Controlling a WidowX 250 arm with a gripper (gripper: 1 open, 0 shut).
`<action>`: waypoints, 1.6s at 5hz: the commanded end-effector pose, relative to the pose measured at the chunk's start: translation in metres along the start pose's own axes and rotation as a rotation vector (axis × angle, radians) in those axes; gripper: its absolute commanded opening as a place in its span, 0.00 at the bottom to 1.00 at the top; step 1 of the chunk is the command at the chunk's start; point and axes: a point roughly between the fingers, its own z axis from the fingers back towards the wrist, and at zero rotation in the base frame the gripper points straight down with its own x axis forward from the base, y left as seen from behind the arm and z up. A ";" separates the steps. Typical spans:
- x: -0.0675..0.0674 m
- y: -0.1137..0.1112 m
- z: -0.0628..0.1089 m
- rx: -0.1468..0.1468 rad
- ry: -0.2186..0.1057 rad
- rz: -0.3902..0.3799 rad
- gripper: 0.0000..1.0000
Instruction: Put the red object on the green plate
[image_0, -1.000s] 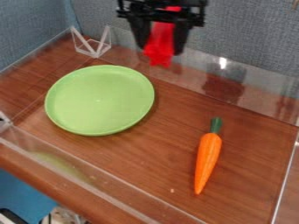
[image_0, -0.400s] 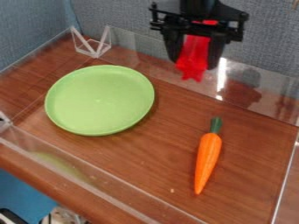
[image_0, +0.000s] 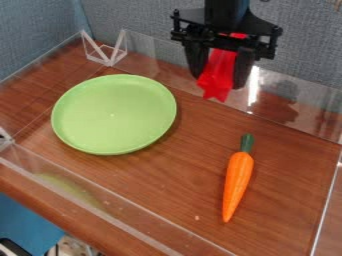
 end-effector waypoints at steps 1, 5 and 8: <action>-0.002 0.013 0.023 0.013 -0.071 0.081 0.00; -0.011 0.097 -0.007 0.102 -0.053 0.320 0.00; -0.016 0.097 -0.038 0.103 -0.020 0.362 0.00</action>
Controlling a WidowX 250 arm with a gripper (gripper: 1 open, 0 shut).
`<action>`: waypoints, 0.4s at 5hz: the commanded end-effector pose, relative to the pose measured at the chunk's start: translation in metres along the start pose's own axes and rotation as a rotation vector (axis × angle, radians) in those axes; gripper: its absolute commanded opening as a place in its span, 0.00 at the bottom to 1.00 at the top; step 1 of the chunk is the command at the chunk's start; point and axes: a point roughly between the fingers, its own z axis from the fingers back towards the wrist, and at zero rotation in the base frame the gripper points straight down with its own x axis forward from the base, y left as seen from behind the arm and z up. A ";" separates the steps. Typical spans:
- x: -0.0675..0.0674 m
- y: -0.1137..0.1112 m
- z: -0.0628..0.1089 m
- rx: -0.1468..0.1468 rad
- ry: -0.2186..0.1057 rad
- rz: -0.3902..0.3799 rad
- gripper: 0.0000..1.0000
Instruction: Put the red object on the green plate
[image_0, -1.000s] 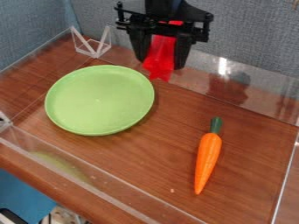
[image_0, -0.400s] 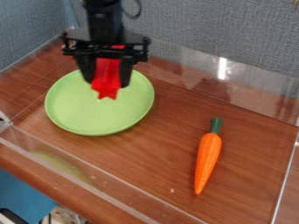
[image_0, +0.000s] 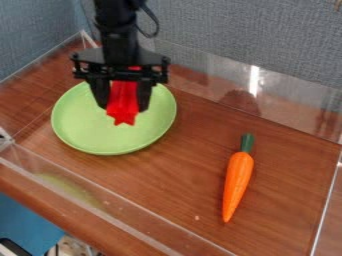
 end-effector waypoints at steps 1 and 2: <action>0.023 -0.016 0.002 -0.019 -0.048 0.028 0.00; 0.032 -0.019 -0.007 -0.008 -0.041 0.070 0.00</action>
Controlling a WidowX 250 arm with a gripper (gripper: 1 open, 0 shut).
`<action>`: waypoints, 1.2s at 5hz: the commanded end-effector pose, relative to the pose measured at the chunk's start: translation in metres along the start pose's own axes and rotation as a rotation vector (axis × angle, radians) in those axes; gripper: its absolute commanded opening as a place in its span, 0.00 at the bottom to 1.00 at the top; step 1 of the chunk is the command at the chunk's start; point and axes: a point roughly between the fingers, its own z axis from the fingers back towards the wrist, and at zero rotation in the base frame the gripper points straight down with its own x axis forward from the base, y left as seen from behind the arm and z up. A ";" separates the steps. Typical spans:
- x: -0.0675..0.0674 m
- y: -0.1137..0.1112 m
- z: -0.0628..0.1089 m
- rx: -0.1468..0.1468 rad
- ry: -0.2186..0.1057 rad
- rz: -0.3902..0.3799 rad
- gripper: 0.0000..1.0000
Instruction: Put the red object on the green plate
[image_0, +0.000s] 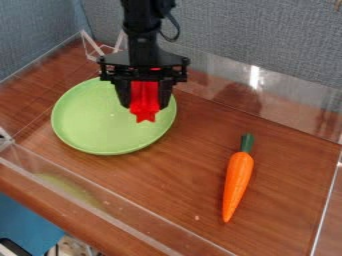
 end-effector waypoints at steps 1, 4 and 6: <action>0.008 0.003 0.006 -0.016 -0.046 -0.037 0.00; -0.010 0.017 -0.034 0.001 -0.026 -0.054 1.00; 0.004 0.024 -0.010 -0.057 -0.022 -0.047 1.00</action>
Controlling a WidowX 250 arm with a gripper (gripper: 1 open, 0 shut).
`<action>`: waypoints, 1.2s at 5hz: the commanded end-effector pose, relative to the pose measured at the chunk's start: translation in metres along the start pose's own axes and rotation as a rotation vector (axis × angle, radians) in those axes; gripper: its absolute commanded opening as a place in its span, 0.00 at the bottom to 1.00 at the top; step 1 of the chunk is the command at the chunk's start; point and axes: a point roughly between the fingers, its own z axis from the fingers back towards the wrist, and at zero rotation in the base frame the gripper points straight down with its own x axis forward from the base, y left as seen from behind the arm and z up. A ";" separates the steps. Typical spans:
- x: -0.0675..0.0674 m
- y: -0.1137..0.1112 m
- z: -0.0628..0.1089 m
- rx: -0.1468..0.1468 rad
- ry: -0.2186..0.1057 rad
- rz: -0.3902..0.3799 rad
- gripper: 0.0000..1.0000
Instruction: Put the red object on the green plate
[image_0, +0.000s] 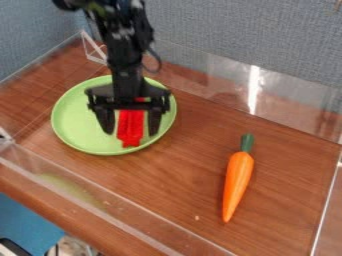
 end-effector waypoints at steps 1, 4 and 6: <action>0.025 0.007 0.045 -0.047 -0.072 -0.001 1.00; 0.041 -0.006 0.021 -0.041 -0.089 0.125 1.00; 0.045 -0.011 0.017 -0.034 -0.093 0.178 1.00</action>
